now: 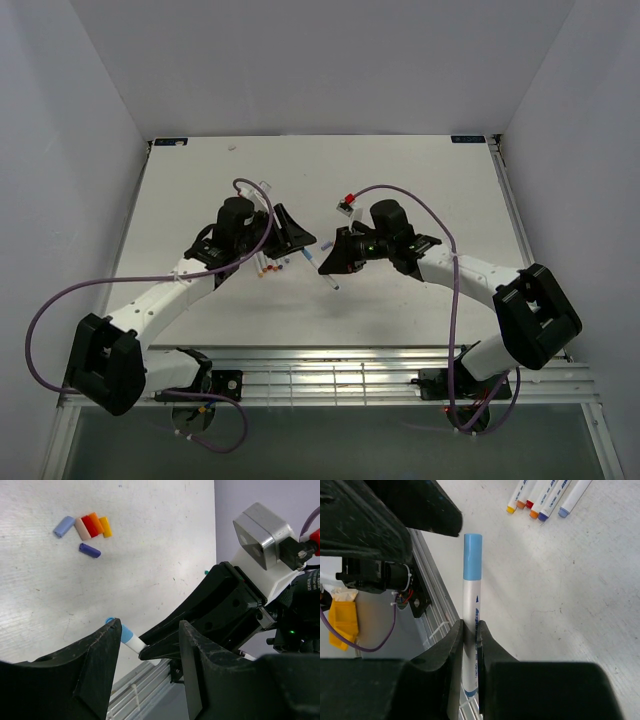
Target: Open the pen caps
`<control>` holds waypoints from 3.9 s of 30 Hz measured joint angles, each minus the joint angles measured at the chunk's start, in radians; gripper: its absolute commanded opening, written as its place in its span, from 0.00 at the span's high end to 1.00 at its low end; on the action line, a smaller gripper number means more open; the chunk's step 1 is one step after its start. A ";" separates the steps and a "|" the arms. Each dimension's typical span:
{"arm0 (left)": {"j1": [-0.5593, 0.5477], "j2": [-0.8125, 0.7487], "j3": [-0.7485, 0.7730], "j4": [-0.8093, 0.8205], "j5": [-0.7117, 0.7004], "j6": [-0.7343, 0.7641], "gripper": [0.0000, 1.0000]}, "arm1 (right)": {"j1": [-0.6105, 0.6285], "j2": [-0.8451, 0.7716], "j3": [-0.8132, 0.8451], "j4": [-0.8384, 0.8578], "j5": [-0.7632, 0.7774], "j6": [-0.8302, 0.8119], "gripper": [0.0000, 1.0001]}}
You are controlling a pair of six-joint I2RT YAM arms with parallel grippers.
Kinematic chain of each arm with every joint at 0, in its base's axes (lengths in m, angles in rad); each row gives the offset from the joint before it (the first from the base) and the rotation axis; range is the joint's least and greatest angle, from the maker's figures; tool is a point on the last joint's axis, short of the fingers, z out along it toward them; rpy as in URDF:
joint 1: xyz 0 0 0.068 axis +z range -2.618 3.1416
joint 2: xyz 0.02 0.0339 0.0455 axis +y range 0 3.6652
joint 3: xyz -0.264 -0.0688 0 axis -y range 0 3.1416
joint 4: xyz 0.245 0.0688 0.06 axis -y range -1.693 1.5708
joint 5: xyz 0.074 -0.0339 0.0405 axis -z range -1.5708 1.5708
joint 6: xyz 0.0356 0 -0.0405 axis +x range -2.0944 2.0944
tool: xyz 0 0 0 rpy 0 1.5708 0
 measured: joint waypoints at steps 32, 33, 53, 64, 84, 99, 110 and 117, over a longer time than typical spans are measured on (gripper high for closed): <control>-0.016 -0.021 -0.047 -0.058 -0.082 0.006 0.69 | 0.074 0.016 0.074 -0.033 0.077 -0.003 0.92; -0.016 -0.020 -0.048 -0.052 -0.080 0.002 0.72 | 0.077 0.018 0.074 -0.031 0.078 -0.002 0.92; -0.014 -0.006 -0.050 0.008 -0.011 -0.042 1.00 | 0.089 0.124 0.082 0.096 -0.009 0.035 0.92; 0.026 0.188 0.130 -0.154 -0.139 0.018 1.00 | 0.376 0.259 0.432 -0.428 0.995 -0.106 0.92; 0.151 -0.111 0.085 -0.220 -0.319 0.064 1.00 | 0.203 0.280 0.265 -0.071 0.320 -0.137 0.92; 0.151 -0.394 -0.084 -0.291 -0.282 0.136 1.00 | 0.129 0.714 0.650 -0.048 0.467 -0.002 0.83; 0.151 -0.405 -0.129 -0.304 -0.268 0.164 1.00 | 0.116 0.760 0.697 -0.061 0.500 0.067 0.62; 0.151 -0.405 -0.134 -0.305 -0.254 0.166 1.00 | 0.115 0.771 0.712 -0.055 0.480 0.105 0.55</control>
